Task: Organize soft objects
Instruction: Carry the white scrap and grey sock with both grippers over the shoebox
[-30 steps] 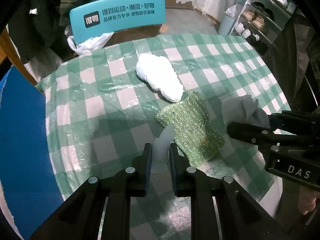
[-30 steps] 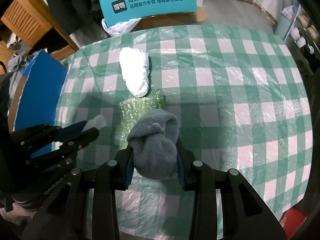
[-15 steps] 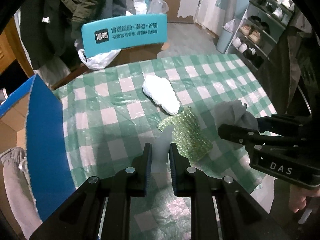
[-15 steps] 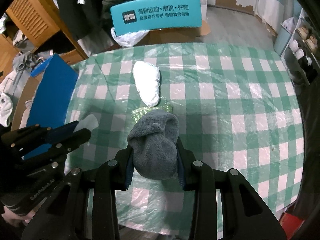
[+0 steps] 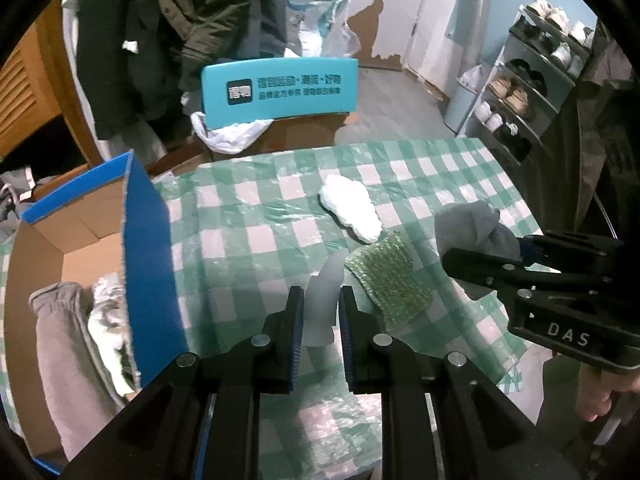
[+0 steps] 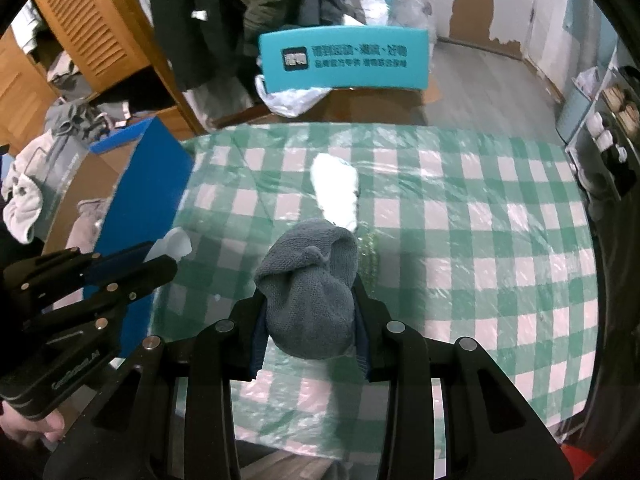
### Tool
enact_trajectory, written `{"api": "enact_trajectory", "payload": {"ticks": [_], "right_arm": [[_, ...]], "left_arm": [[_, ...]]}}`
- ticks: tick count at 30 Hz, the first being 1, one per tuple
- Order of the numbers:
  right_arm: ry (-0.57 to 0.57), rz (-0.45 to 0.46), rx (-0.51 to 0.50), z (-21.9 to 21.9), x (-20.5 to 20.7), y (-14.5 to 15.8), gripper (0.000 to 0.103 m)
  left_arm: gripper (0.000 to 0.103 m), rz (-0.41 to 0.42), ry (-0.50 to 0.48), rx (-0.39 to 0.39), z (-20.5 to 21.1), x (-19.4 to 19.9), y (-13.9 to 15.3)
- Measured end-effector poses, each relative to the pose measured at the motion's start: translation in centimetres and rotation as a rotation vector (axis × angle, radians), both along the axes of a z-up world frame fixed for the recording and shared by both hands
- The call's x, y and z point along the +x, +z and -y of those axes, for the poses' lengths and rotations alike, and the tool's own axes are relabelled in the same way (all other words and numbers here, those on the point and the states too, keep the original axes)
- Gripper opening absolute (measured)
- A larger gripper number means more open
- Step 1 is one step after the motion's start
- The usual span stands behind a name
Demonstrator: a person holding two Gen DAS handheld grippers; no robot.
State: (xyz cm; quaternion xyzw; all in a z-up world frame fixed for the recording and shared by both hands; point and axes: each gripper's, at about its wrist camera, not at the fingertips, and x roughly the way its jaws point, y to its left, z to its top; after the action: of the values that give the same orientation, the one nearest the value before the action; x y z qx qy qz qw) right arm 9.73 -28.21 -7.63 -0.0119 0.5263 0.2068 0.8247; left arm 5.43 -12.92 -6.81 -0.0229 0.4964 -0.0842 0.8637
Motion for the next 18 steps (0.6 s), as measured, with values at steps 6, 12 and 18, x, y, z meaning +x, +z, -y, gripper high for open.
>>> {"api": "enact_trajectory", "payload": {"ticks": [6, 12, 18], "right_arm": [[0.034, 0.023, 0.007, -1.4, -0.7, 1.3, 0.034], [0.069, 0.047, 0.023, -3.2, -1.0, 2.7, 0.034], [0.107, 0.059, 0.025, -5.2, -1.4, 3.5, 0.034]], "left_arm": [[0.017, 0.025, 0.023, -0.008, -1.4, -0.7, 1.3], [0.017, 0.047, 0.040, -0.022, -2.8, -1.6, 2.5], [0.017, 0.066, 0.068, -0.028, -4.4, -2.4, 3.3]]}}
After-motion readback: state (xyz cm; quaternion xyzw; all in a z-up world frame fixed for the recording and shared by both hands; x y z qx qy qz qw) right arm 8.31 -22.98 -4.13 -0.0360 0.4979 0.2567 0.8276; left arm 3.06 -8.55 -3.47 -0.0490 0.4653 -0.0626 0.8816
